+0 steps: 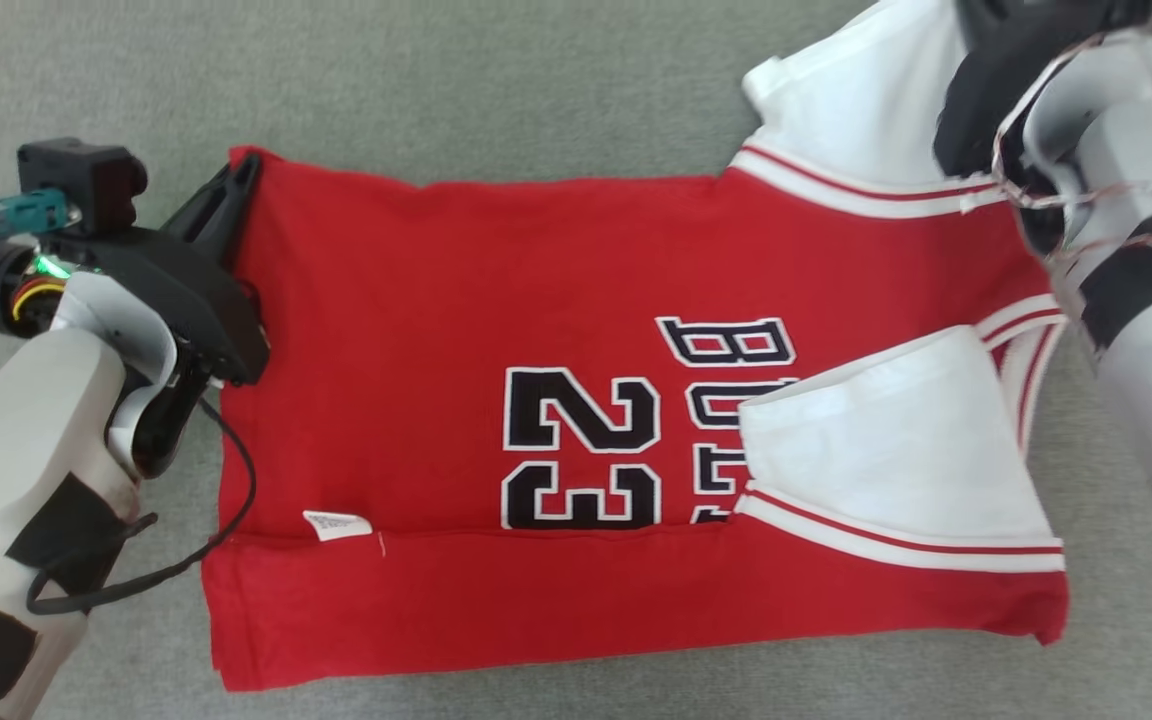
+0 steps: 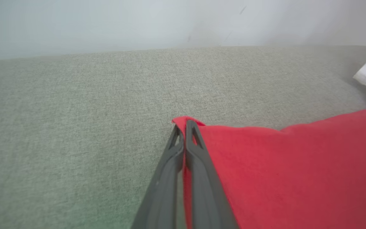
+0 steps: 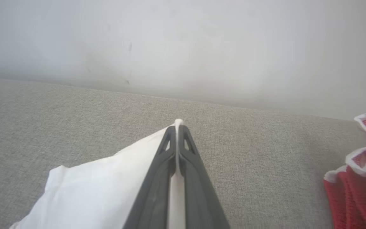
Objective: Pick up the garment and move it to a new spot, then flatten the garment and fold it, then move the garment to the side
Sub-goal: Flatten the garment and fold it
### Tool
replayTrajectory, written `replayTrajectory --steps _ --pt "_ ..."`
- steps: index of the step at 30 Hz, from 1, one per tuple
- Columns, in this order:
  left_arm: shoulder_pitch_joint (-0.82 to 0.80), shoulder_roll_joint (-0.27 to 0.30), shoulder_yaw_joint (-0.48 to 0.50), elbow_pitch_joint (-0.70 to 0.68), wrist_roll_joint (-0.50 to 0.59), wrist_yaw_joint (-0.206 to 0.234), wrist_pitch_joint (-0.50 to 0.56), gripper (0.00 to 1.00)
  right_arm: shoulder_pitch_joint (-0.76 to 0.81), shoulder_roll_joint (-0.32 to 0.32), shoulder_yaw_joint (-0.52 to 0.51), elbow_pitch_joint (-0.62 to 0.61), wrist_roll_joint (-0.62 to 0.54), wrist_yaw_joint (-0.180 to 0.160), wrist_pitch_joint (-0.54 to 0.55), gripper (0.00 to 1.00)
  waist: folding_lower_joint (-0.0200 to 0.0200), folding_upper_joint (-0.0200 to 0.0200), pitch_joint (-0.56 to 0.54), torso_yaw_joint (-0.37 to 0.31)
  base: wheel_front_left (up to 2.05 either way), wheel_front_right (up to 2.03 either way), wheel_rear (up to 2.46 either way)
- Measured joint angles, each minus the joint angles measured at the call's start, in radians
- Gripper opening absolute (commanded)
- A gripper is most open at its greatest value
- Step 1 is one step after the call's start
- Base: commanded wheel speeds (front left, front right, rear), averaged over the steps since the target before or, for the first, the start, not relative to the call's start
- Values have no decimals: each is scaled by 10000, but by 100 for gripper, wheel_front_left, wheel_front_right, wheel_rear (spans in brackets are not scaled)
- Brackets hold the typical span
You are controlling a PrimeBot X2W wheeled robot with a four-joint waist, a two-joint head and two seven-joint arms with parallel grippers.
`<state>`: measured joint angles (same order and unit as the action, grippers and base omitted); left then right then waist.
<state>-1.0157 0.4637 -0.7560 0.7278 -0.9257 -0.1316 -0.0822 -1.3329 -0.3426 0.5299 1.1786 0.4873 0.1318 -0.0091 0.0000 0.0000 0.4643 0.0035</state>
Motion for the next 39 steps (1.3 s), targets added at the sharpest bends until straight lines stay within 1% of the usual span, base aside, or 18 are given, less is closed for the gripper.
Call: replayTrajectory --steps 6,11,18,26,34,35,39 --pt "275 71 -25 196 -77 2 -127 0 1173 -433 543 -1473 957 0 -882 0 0 0 -383 -308 0 0 0" --pt "582 201 -21 297 -151 2 -236 0 2439 -934 1037 -3024 1793 0 -1482 0 0 0 -701 -520 0 0 0" --pt "1234 349 31 105 -201 88 -706 0 4270 -1611 1095 -4650 2638 0 -1973 0 -1 0 -1166 -749 0 0 0" --pt "2448 573 40 -721 -263 370 -1298 0 6360 -1916 514 -6057 2980 0 -2234 0 -2 0 -1702 -813 0 0 0" --pt "3874 677 136 -2057 -113 976 -1682 0 8411 -1971 -587 -7208 3300 0 -2301 0 -2 -1 -2026 -619 0 0 0" --pt "3874 677 136 -2057 -113 976 -1682 0 8411 -1971 -587 -7208 3300 0 -2301 0 -2 -1 -2026 -619 0 0 0" --pt "4668 715 320 -2640 -31 1239 -1764 0 9459 -1988 -1281 -7845 3298 0 -2291 0 -2 -1 -2124 -492 0 0 0"
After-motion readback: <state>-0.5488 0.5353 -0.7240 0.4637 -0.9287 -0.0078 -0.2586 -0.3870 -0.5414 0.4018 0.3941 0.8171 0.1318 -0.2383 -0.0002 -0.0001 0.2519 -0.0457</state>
